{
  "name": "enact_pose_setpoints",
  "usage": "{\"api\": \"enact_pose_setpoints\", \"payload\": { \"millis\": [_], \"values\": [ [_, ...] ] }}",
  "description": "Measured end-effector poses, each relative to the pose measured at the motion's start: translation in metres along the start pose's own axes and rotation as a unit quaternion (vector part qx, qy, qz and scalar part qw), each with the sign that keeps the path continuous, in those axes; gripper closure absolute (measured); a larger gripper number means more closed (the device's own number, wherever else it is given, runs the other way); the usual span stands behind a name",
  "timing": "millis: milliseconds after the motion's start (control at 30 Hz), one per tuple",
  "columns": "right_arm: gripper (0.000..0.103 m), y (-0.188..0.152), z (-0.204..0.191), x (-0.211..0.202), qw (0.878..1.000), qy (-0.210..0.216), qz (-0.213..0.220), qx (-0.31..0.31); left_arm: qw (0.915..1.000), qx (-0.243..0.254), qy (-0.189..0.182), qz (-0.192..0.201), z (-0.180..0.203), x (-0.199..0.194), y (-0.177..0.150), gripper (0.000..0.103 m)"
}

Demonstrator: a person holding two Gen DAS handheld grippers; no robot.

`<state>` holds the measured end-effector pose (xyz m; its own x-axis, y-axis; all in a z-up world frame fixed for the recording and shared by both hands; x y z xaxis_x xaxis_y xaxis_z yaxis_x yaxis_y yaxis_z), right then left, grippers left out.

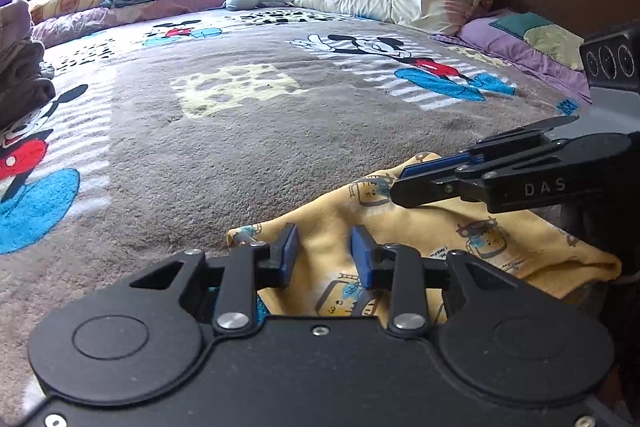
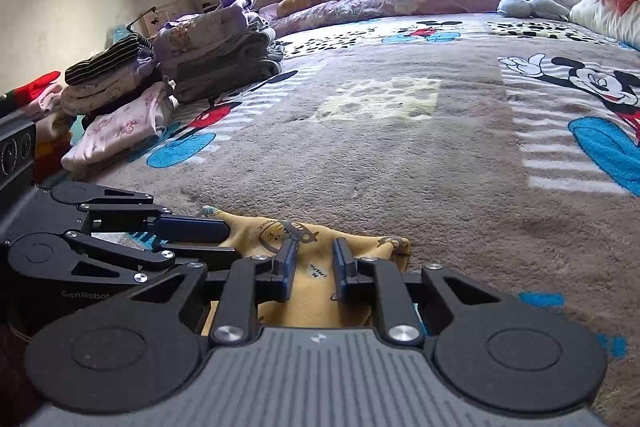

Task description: Fold clothes

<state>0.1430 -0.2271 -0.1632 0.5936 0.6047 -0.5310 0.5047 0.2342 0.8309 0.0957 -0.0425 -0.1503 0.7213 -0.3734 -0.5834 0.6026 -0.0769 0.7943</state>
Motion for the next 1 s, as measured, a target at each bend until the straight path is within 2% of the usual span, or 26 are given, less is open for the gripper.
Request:
{"api": "enact_pose_setpoints", "payload": {
  "millis": [133, 333, 433, 500, 567, 667, 700, 733, 767, 833, 900, 1000],
  "values": [
    [0.08, 0.004, -0.011, -0.017, 1.0, -0.01, -0.002, -0.003, 0.9998, 0.012, 0.014, 0.007, 0.004, -0.02, -0.001, 0.07],
    [0.079, -0.005, -0.031, -0.063, 1.0, 0.0, 0.002, -0.016, 0.9996, 0.016, -0.02, 0.014, 0.009, -0.06, -0.009, 0.071],
    [0.08, -0.023, -0.037, -0.072, 1.0, -0.008, -0.009, -0.015, 0.9985, 0.043, -0.016, -0.031, 0.015, -0.052, -0.027, 0.071],
    [0.079, -0.038, -0.037, -0.065, 0.999, -0.017, -0.04, -0.013, 0.9978, 0.059, -0.01, -0.028, 0.019, -0.048, -0.036, 0.07],
    [0.079, -0.038, -0.038, -0.068, 0.999, -0.018, -0.032, -0.011, 0.9982, 0.05, -0.01, -0.032, 0.019, -0.051, -0.029, 0.07],
    [0.078, -0.031, -0.04, -0.08, 1.0, -0.027, -0.004, -0.009, 0.9998, 0.004, -0.012, -0.016, 0.009, -0.065, -0.022, 0.07],
    [0.075, -0.032, -0.036, -0.083, 1.0, -0.028, 0.002, 0.008, 0.9995, -0.023, -0.014, -0.017, 0.002, -0.067, -0.022, 0.068],
    [0.072, -0.033, -0.032, -0.085, 0.999, -0.03, 0.007, 0.026, 0.9984, -0.052, -0.015, -0.019, -0.005, -0.07, -0.023, 0.059],
    [0.065, -0.036, -0.026, -0.085, 0.998, -0.032, 0.007, 0.05, 0.9963, -0.08, -0.019, -0.024, -0.012, -0.071, -0.024, 0.057],
    [0.062, -0.041, -0.013, -0.082, 0.995, -0.027, 0.0, 0.1, 0.9896, -0.137, -0.028, -0.035, -0.027, -0.071, -0.027, 0.056],
    [0.061, -0.046, -0.001, -0.079, 0.989, -0.002, -0.003, 0.151, 0.9806, -0.187, -0.037, -0.046, -0.041, -0.071, -0.03, 0.056],
    [0.06, -0.055, 0.009, -0.069, 0.978, 0.034, -0.017, 0.207, 0.9706, -0.227, -0.054, -0.06, -0.051, -0.065, -0.032, 0.056]
  ]
}}
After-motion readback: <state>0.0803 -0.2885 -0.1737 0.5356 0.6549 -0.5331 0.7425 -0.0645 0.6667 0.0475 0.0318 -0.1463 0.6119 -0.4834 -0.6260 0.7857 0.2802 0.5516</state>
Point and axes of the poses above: each gripper's, at about its wrist camera, not at the fingertips, and x roughly the way its jaws point, z to its right, y to its top, the point moved 1 cm from there along x, roughly the way its jaws point, and after that the axes turned 9 degrees about -x, right-handed, at the moved point
